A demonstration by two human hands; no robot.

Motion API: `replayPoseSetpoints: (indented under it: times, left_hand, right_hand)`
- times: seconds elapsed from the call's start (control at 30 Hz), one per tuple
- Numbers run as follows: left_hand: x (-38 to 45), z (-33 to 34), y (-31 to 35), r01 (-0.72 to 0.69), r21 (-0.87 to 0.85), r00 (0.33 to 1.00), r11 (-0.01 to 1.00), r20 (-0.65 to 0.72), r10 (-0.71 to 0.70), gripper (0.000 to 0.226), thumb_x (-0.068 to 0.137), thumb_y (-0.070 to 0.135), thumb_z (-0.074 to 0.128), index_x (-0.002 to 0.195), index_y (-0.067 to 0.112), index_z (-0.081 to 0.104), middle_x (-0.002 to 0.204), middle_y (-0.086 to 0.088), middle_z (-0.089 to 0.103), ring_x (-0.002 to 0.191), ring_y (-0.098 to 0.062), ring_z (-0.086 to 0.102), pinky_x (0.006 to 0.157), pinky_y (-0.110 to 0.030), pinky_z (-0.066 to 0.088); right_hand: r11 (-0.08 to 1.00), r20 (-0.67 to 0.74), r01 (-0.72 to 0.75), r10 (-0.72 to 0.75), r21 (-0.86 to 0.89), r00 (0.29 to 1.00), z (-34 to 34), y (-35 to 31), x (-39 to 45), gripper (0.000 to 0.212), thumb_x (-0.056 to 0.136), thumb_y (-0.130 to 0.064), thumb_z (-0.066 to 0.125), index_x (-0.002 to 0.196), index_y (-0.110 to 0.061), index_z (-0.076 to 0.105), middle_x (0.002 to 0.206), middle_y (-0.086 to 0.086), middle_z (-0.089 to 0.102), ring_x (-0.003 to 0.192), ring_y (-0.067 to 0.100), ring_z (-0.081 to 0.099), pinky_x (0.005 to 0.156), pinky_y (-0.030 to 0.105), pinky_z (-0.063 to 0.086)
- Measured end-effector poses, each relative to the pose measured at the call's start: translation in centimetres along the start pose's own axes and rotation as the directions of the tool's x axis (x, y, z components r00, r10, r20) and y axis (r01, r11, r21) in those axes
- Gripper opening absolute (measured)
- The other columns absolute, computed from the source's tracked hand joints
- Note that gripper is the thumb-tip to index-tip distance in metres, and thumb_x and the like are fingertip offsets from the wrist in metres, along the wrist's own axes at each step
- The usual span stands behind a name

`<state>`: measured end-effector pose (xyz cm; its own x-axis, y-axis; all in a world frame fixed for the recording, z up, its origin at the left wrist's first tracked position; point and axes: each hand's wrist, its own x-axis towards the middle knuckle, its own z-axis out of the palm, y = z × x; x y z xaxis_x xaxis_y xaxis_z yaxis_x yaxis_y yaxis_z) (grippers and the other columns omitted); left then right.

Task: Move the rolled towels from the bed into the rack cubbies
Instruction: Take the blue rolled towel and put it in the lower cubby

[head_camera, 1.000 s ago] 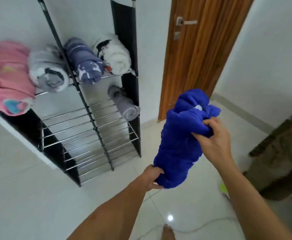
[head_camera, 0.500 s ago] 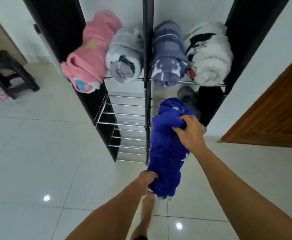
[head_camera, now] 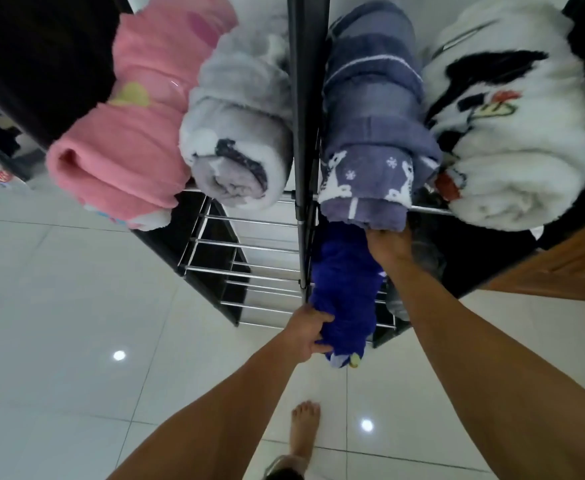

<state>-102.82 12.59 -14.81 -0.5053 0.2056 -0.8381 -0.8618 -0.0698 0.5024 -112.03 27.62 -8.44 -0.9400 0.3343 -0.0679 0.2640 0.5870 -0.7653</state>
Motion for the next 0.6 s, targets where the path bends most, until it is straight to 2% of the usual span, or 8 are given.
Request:
replayPoseSetpoints:
  times: [0.03,0.1,0.17,0.23,0.33,0.47,0.53,0.6]
  left_hand:
    - [0.1,0.4,0.6,-0.001,0.002,1.0,1.0,0.015,0.001,0.043,0.089,-0.001,0.051,0.129,0.016,0.049,0.11,-0.008,0.064,0.098,-0.028,0.063,0.076,-0.045,0.057]
    - [0.3,1.0,1.3,0.001,0.068,0.999,0.998,0.048,-0.004,0.054,0.089,0.0,0.053,0.136,0.024,0.042,0.121,-0.007,0.06,0.1,-0.026,0.061,0.074,-0.042,0.055]
    - [0.7,1.6,1.5,-0.003,0.159,0.998,0.987,0.055,-0.006,0.067,0.087,0.003,0.059,0.142,0.033,0.033,0.138,-0.004,0.051,0.118,-0.028,0.055,0.085,-0.048,0.047]
    - [1.0,2.0,1.5,-0.01,0.209,0.999,0.978,0.045,0.0,0.074,0.084,0.005,0.063,0.143,0.036,0.031,0.144,0.0,0.046,0.127,-0.028,0.048,0.092,-0.053,0.041]
    - [1.1,2.2,1.1,-0.014,0.26,0.999,0.966,0.039,0.004,0.077,0.083,0.006,0.065,0.143,0.037,0.031,0.146,0.001,0.046,0.129,-0.027,0.047,0.1,-0.057,0.037]
    - [0.6,2.3,0.8,-0.049,0.312,0.999,0.949,0.034,0.04,0.084,0.085,0.004,0.063,0.15,0.037,0.021,0.147,0.0,0.045,0.129,-0.026,0.047,0.102,-0.049,0.039]
    - [0.1,2.6,1.2,-0.085,0.325,0.996,0.942,0.06,0.07,0.082,0.086,0.003,0.061,0.149,0.036,0.021,0.144,-0.001,0.048,0.126,-0.025,0.05,0.1,-0.043,0.044]
    - [-0.2,2.7,1.6,-0.102,0.311,0.994,0.945,0.068,0.085,0.074,0.087,0.002,0.06,0.144,0.038,0.027,0.139,-0.002,0.053,0.117,-0.024,0.054,0.087,-0.037,0.053]
  right_hand:
    - [0.999,0.047,-0.018,0.019,-0.039,0.999,0.2,0.1,0.5,0.019,0.097,-0.004,0.045,0.107,0.004,0.059,0.106,0.022,0.06,0.106,0.016,0.059,0.087,0.017,0.035]
    - [0.991,0.098,-0.052,0.064,-0.12,0.993,0.7,0.9,1.1,0.031,0.097,-0.01,0.045,0.124,0.005,0.052,0.129,0.02,0.055,0.121,0.03,0.049,0.097,0.027,0.031]
    - [0.985,0.17,-0.124,0.144,-0.123,0.975,1.1,2.0,0.5,0.045,0.093,-0.015,0.054,0.136,-0.003,0.044,0.141,0.018,0.047,0.129,0.034,0.044,0.103,0.033,0.034]
    - [0.966,0.297,-0.156,0.213,-0.204,0.931,1.5,3.3,-0.8,0.062,0.092,-0.02,0.057,0.146,-0.007,0.029,0.149,0.017,0.037,0.134,0.035,0.039,0.106,0.035,0.034]
    - [0.94,0.386,-0.137,0.257,-0.312,0.886,2.2,4.8,-2.6,0.067,0.093,-0.022,0.053,0.15,-0.012,0.02,0.153,0.017,0.031,0.138,0.034,0.035,0.109,0.035,0.032]
    - [0.937,0.377,-0.14,0.262,-0.321,0.888,2.2,5.6,-4.2,0.066,0.093,-0.018,0.05,0.15,-0.014,0.017,0.152,0.016,0.032,0.136,0.035,0.037,0.109,0.036,0.033]
    - [0.938,0.386,-0.14,0.263,-0.318,0.884,1.7,5.6,-5.2,0.066,0.093,-0.016,0.049,0.15,-0.013,0.017,0.152,0.016,0.033,0.136,0.035,0.038,0.11,0.036,0.033]
    - [0.946,0.397,-0.161,0.267,-0.281,0.878,1.2,5.8,-6.0,0.065,0.092,-0.012,0.047,0.15,-0.012,0.018,0.15,0.017,0.036,0.135,0.035,0.04,0.11,0.037,0.034]
